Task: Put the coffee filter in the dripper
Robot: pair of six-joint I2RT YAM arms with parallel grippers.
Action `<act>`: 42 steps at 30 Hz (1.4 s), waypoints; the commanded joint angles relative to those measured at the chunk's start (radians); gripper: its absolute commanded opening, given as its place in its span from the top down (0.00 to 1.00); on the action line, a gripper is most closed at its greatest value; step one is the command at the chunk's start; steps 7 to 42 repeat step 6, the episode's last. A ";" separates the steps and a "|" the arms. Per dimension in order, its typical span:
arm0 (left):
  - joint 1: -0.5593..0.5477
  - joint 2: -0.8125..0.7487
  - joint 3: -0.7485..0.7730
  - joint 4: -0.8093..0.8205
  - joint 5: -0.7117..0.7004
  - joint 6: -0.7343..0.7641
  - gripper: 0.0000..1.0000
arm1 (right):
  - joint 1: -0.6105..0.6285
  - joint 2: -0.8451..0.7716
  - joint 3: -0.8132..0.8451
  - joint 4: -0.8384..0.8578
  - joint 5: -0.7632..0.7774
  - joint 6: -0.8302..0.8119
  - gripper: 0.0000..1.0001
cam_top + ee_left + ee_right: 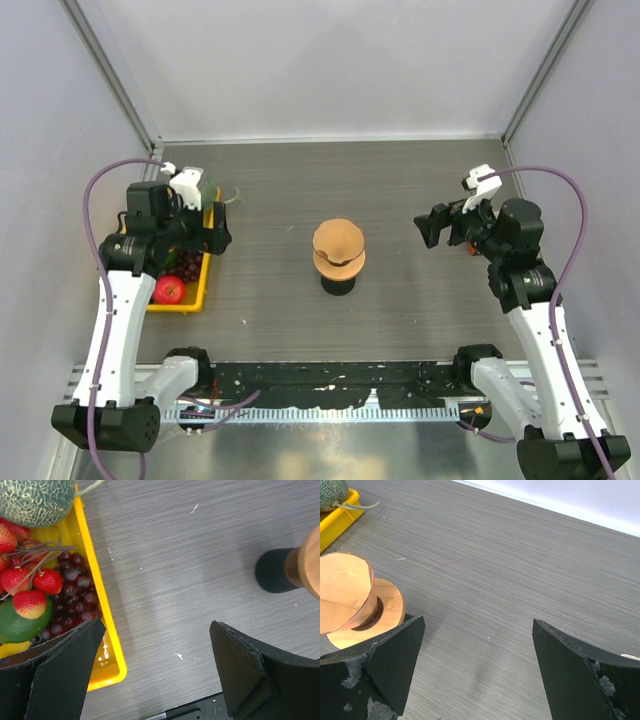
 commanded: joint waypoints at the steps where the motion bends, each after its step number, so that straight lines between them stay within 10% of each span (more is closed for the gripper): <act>1: 0.004 -0.041 -0.022 0.079 -0.071 -0.017 0.01 | -0.003 -0.017 0.004 0.045 0.014 -0.021 0.04; 42: 0.004 -0.086 -0.044 0.118 -0.091 -0.020 0.01 | -0.003 -0.023 0.025 0.047 -0.003 -0.025 0.05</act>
